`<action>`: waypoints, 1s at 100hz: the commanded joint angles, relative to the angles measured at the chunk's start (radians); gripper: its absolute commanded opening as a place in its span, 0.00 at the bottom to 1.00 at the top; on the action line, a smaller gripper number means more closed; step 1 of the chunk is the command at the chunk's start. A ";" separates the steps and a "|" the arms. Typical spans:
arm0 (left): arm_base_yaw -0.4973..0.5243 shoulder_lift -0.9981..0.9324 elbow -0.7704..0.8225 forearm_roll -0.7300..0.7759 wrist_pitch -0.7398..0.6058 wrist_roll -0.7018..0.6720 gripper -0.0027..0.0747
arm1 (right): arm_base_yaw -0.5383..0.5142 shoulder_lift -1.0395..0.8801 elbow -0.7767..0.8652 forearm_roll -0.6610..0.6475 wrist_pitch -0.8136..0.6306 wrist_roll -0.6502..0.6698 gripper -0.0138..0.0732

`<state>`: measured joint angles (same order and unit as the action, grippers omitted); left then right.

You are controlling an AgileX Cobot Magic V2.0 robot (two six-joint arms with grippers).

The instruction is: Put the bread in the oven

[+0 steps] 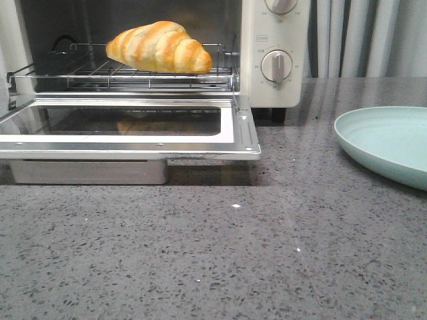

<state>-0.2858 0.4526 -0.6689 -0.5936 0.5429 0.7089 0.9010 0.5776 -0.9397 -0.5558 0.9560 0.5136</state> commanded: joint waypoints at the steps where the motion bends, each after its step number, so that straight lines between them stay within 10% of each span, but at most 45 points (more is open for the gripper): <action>1: -0.003 0.004 -0.025 -0.026 -0.072 -0.009 0.01 | -0.001 0.007 -0.023 -0.046 -0.063 0.002 0.08; 100: -0.003 0.004 -0.010 0.051 -0.077 -0.021 0.01 | -0.001 0.007 -0.023 -0.046 -0.061 0.002 0.08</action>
<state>-0.2858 0.4526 -0.6665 -0.5714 0.5368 0.7067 0.9010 0.5776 -0.9397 -0.5558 0.9560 0.5159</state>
